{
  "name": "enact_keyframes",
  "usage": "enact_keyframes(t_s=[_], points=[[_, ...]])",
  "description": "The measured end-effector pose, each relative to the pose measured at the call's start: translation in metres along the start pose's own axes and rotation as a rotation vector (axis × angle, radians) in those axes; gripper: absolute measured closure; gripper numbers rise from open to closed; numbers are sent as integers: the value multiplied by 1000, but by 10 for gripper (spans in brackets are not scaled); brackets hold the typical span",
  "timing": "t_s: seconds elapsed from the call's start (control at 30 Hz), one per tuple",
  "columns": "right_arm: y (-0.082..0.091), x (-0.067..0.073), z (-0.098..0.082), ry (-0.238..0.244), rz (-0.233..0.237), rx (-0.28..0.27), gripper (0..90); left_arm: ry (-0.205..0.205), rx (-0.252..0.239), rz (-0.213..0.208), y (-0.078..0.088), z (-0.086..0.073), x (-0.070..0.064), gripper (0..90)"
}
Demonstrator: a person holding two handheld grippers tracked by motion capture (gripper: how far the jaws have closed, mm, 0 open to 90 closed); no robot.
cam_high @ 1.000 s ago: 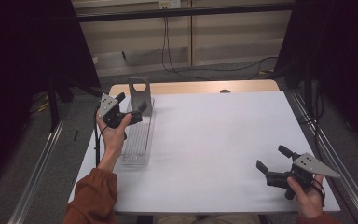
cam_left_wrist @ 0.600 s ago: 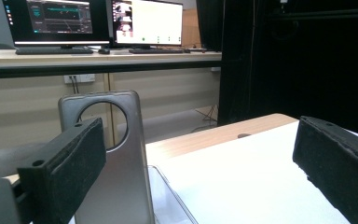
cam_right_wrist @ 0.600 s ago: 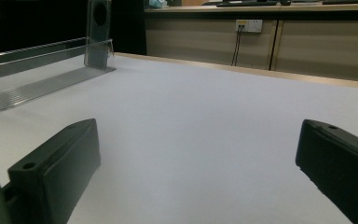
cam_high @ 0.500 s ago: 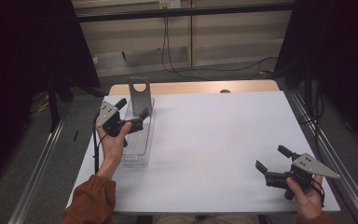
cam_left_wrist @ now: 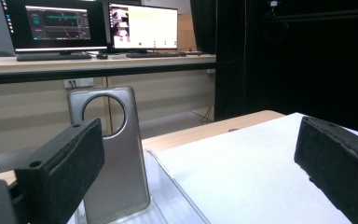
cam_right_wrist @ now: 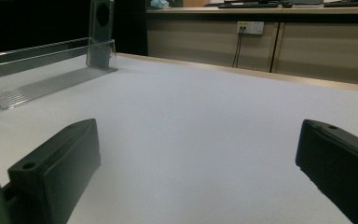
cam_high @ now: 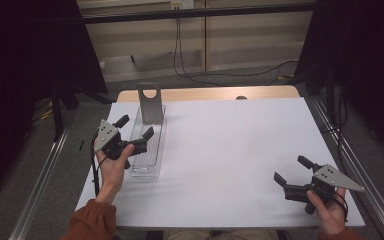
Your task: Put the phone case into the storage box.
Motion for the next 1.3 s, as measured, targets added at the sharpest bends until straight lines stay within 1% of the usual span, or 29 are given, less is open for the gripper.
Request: enact_keyframes(t_s=[0.03,0.13,0.17,0.27,0.33,0.37,0.4,0.43,0.5,0.53,0.57,0.6,0.63,0.7,0.77,0.8,0.87,0.9,0.93,0.97,1.0,1.03,1.07,1.1,1.13,1.17,1.2,1.27,1.3], points=[[0,0,0,-5,-5,-2,0,17,-5,10,2,0,0,19],[0,0,0,-5,-3,1,0,2,-2,3,10,-1,-3,19],[0,0,0,-2,-2,1,0,-11,0,3,12,-1,-3,19],[0,0,1,0,-2,-6,0,-19,-1,2,18,-4,-4,17],[0,0,1,1,-5,-1,0,-8,6,4,22,-7,-4,17],[-1,0,1,2,-5,-2,0,-20,10,10,23,-9,-3,17],[-1,0,1,2,-3,-2,0,-8,13,20,25,-11,-3,17],[-1,0,1,1,-4,-3,0,-17,23,23,27,-13,-2,17],[-1,0,1,-2,-4,-3,0,4,12,25,30,-15,-2,17],[-1,0,1,7,-1,-1,0,-7,12,28,32,-17,-1,17],[-1,0,0,7,0,2,0,-10,10,44,34,-19,-1,17],[-2,0,0,7,0,1,0,-12,19,49,35,-22,-1,17],[-1,0,0,6,0,1,0,14,17,51,36,-24,-2,17],[-1,0,1,6,-5,-4,0,24,27,43,39,-28,-3,17],[-1,-1,1,3,-9,-5,0,6,38,47,43,-32,-4,17],[-2,-1,1,1,-11,-6,0,20,37,45,44,-33,-5,17],[-2,0,1,11,-3,-2,0,15,48,57,48,-36,-4,17],[-2,0,1,7,-6,-2,0,13,56,61,49,-38,-4,19],[-2,0,1,6,-5,-1,0,9,61,69,51,-40,-4,25],[-2,0,1,9,-5,-1,0,1,74,61,52,-42,-6,26],[-2,0,1,10,-3,-2,0,-9,81,71,53,-44,-6,25],[-2,0,1,9,-5,-1,0,-1,75,66,54,-45,-7,25],[-2,0,1,8,-5,-2,0,-4,79,67,55,-46,-8,25],[-1,0,1,8,-4,-1,0,-7,69,68,56,-45,-7,25],[-1,0,1,3,-8,-4,0,-9,70,65,57,-46,-8,25],[-1,0,1,3,-8,-4,0,-21,71,70,58,-46,-8,25],[-1,0,1,2,-8,-3,0,-16,64,71,59,-46,-9,24],[-1,-1,1,7,-10,-4,0,-16,67,54,62,-49,-10,24],[-1,-1,1,3,-11,-4,0,-11,76,58,64,-50,-10,24]])
Point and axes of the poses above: each handheld gripper's, and its own axes: y roughly backward along the jaws, z roughly out of its top, x roughly to its left, the point moved 8 cm from there along -y, roughly forward along the jaws, and after that the axes turned 6 degrees about z, right-handed, at the moved point
